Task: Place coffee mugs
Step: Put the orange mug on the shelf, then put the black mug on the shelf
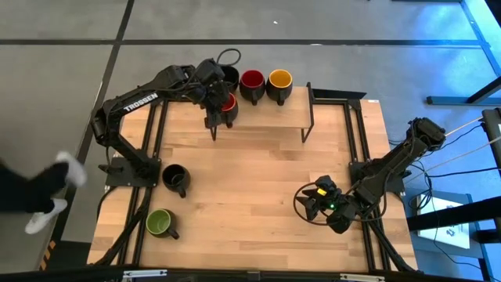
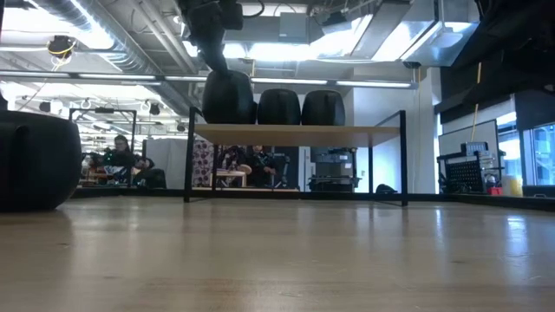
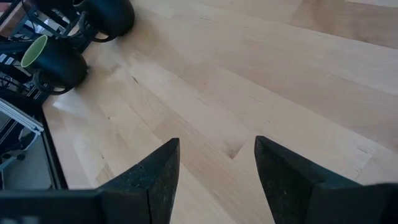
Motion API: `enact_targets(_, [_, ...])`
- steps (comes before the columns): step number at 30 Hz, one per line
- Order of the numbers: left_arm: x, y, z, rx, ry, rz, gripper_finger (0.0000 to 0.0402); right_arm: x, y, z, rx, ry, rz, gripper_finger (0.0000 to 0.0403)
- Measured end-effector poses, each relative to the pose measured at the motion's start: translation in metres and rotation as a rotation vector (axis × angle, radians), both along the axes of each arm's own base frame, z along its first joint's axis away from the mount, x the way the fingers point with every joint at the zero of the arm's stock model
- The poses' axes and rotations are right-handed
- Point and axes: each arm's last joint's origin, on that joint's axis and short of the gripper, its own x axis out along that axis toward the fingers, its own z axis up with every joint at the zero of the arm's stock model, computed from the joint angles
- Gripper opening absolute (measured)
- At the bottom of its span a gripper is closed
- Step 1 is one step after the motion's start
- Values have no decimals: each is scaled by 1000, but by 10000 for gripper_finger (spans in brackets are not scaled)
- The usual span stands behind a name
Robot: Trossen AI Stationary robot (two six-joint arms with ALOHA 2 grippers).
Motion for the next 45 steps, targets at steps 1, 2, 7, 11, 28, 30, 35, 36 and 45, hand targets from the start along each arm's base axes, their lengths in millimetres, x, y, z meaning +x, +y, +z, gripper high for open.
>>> enact_targets(1, [0,0,0,-1,-1,0,122,0,0,0,0,0,0,193])
enact_targets(2, [0,0,0,-1,-1,-1,122,0,0,0,-1,0,0,193])
enact_targets(7, [-2,-2,3,-9,-20,-9,122,0,0,0,0,0,0,193])
enact_targets(11, [-6,-6,10,-14,-58,-32,122,0,0,0,-1,1,0,193])
enact_targets(28, [-37,-22,46,105,-194,-10,122,-1,3,-2,83,77,63,193])
enact_targets(30, [-43,-26,52,118,-216,-10,122,-1,2,-2,87,70,51,194])
enact_targets(35, [-62,-39,65,122,-261,-1,122,-1,2,-2,128,44,-2,226])
enact_targets(36, [-66,-43,66,109,-264,-3,122,-1,2,-2,130,43,-3,236])
enact_targets(45, [-94,-88,66,-110,-224,24,121,2,4,1,108,9,27,276])
